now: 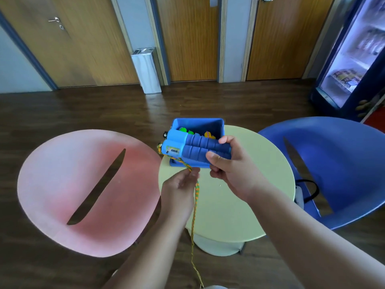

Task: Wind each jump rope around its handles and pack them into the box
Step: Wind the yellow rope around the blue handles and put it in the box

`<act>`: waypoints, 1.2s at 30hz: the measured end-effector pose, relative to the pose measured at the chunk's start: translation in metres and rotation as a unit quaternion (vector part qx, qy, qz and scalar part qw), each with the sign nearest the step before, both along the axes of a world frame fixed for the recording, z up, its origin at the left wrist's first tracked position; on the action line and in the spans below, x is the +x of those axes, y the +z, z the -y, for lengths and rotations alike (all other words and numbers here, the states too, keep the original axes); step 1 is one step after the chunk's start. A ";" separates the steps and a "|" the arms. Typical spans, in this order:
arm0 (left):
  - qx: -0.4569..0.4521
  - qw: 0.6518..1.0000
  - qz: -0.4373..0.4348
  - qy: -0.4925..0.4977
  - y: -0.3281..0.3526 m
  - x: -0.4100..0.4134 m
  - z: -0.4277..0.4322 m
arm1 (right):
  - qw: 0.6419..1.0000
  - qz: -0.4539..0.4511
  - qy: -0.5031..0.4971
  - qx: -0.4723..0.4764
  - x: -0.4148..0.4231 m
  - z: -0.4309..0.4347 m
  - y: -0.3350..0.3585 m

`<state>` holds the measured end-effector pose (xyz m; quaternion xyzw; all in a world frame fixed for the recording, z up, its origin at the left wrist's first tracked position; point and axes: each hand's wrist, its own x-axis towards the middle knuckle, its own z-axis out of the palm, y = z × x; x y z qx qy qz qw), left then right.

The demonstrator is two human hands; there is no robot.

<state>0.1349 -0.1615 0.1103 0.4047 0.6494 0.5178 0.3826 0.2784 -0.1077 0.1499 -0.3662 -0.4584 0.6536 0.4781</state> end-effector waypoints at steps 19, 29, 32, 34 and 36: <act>-0.032 0.996 -0.069 -0.044 -0.007 0.006 -0.004 | 0.988 0.130 -0.005 0.080 -0.006 0.016 -0.033; -0.160 0.933 -0.003 -0.323 -0.005 0.017 0.026 | 0.991 0.116 -0.049 0.033 0.016 -0.007 -0.032; -0.119 0.932 -0.099 -0.328 0.039 -0.013 0.011 | 0.965 0.234 -0.007 0.119 0.025 -0.002 -0.036; -0.057 0.937 -0.158 -0.307 0.082 -0.033 -0.010 | 0.959 0.238 0.040 0.148 0.026 0.008 -0.038; -0.005 0.921 -0.251 -0.298 0.117 -0.049 -0.035 | 0.965 0.198 0.049 0.166 0.025 0.019 -0.036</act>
